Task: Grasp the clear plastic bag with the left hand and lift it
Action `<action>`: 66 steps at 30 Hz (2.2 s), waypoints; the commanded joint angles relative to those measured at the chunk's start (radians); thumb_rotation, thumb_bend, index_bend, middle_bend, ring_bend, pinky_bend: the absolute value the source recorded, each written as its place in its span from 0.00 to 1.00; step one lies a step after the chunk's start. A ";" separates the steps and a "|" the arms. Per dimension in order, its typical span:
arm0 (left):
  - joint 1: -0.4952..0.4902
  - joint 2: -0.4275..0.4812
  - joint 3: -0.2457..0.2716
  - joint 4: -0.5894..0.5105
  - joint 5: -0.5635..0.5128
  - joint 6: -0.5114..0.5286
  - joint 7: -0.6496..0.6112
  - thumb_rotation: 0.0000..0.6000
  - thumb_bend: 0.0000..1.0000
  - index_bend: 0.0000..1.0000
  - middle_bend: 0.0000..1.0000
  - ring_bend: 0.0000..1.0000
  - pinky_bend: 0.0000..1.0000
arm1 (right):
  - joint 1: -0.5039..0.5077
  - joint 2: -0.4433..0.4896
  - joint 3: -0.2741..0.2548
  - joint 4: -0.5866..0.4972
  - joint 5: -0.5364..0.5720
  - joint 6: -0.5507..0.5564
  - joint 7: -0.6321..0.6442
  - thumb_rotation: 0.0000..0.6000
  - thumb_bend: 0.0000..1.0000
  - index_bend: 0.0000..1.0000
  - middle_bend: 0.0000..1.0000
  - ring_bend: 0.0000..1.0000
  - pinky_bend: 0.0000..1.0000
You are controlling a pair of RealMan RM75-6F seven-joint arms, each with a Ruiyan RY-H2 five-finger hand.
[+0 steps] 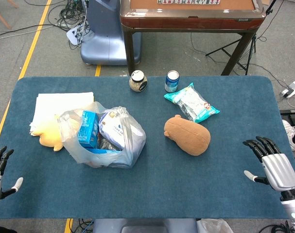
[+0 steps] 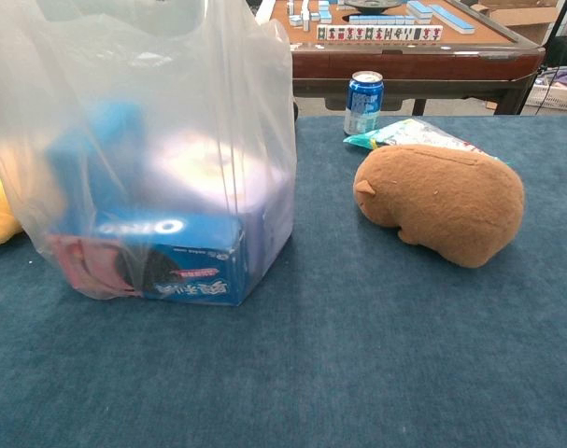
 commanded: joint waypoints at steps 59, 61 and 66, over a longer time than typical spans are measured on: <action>-0.549 0.294 -0.088 -0.098 0.336 -0.457 -1.227 1.00 0.25 0.06 0.03 0.00 0.00 | -0.024 0.010 -0.004 -0.001 0.004 0.040 0.004 1.00 0.16 0.19 0.20 0.08 0.11; -0.572 0.283 -0.096 -0.085 0.324 -0.470 -1.240 1.00 0.25 0.06 0.03 0.00 0.00 | -0.027 0.011 -0.005 -0.001 0.004 0.043 0.005 1.00 0.16 0.19 0.20 0.08 0.11; -0.620 0.254 -0.115 -0.065 0.285 -0.499 -1.252 1.00 0.25 0.06 0.03 0.00 0.00 | -0.032 0.013 -0.007 0.000 0.005 0.047 0.008 1.00 0.16 0.19 0.20 0.08 0.11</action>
